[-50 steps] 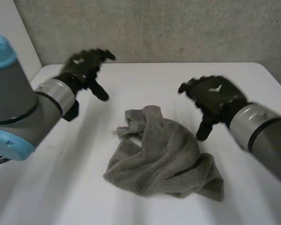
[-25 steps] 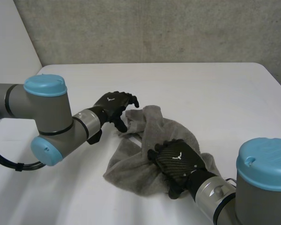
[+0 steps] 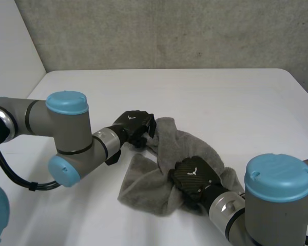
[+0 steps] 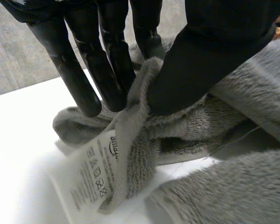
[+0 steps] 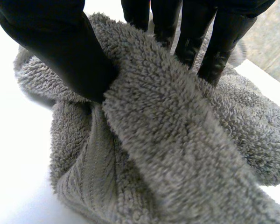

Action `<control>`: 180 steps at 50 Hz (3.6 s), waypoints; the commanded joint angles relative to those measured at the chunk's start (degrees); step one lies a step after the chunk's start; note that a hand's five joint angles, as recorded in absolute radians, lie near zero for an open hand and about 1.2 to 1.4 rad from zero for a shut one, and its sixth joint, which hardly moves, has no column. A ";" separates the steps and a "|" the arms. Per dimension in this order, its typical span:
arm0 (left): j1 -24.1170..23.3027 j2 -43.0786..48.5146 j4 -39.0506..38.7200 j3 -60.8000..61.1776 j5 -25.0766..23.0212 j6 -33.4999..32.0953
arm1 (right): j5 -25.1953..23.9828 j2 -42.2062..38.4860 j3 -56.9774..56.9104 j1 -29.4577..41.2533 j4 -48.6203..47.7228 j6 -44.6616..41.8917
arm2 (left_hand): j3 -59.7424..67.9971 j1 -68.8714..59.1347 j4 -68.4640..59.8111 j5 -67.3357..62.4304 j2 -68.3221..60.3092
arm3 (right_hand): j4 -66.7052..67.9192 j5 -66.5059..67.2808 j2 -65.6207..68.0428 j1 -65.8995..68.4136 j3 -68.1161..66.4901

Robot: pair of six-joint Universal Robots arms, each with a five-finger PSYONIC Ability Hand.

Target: Fold the towel.

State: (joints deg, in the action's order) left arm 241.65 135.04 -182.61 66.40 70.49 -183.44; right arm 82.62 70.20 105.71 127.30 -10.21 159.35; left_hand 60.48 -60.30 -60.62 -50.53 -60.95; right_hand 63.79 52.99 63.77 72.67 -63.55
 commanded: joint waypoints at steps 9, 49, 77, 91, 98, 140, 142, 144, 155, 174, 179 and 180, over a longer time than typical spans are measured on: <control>2.33 -6.19 9.99 -15.78 9.76 0.01 | -0.62 13.29 -14.54 -9.88 1.50 -0.27 | 19.52 -19.70 -19.38 -19.47 -19.05 | 16.21 17.01 16.23 7.33 -16.45; -5.23 -26.57 1.73 24.31 9.84 -6.49 | -13.62 -4.48 -38.49 -22.10 35.71 6.58 | -19.48 19.30 19.62 19.53 19.95 | -53.20 -52.40 -53.18 -62.08 52.96; -3.47 -9.53 7.18 1.71 6.51 -5.97 | -2.29 11.63 0.20 -7.15 5.81 9.22 | -25.87 25.70 26.02 25.92 26.34 | -38.73 -37.93 -38.71 -47.61 38.49; -3.91 0.92 8.67 -7.24 0.36 -5.97 | 10.54 6.45 6.88 -3.11 -7.89 -4.13 | -29.07 28.89 29.21 29.12 29.54 | -30.68 -29.88 -30.66 -39.56 30.44; -4.00 4.80 9.99 -10.59 -0.79 -5.97 | 11.16 4.07 6.88 -2.85 -9.83 -6.16 | -29.07 28.89 29.21 29.12 29.54 | -23.93 -23.13 -23.91 -32.81 23.69; -9.71 4.97 12.89 -11.21 1.92 0.89 | -9.14 14.70 -4.02 -35.18 19.25 -2.03 | -27.24 27.07 27.39 27.30 27.72 | 16.21 17.01 16.23 7.33 -16.45; -9.71 5.41 12.89 -11.12 3.08 0.89 | -9.05 14.70 -4.02 -35.46 19.35 -2.12 | -23.01 22.84 23.16 23.07 23.48 | 16.21 17.01 16.23 7.33 -16.45; -9.71 5.76 12.89 -11.12 4.04 0.80 | -8.79 14.62 -4.02 -35.72 19.08 -2.12 | -18.30 18.13 18.45 18.36 18.77 | 16.21 17.01 16.23 7.33 -16.45; -9.71 7.96 12.45 -13.32 7.82 -2.89 | -8.97 14.53 -4.28 -37.65 18.03 -2.12 | -26.71 26.54 26.86 26.77 27.18 | 16.21 17.01 16.23 7.33 -16.45; -9.71 2.96 12.63 -12.79 8.88 -2.19 | -8.00 12.07 -3.84 -39.23 16.71 -5.72 | -29.07 28.89 29.21 29.12 29.54 | 16.21 17.01 16.23 7.33 -16.45; -9.71 2.25 12.10 -14.02 8.70 -2.19 | -8.09 12.15 -3.84 -39.50 16.71 -5.72 | -29.57 29.40 29.72 29.62 30.04 | 16.21 17.01 16.23 7.33 -16.45; -9.71 2.25 12.10 -14.02 8.70 -2.19 | -8.09 12.15 -3.84 -39.50 16.71 -5.72 | -29.57 29.40 29.72 29.62 30.04 | 16.21 17.01 16.23 7.33 -16.45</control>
State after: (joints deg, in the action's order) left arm 231.94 138.20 -169.99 53.47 79.38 -185.62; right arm 74.60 82.38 101.85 88.07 6.47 153.55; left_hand 27.67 -27.67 -27.54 -17.48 -27.63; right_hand 69.66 59.04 69.27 79.39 -69.60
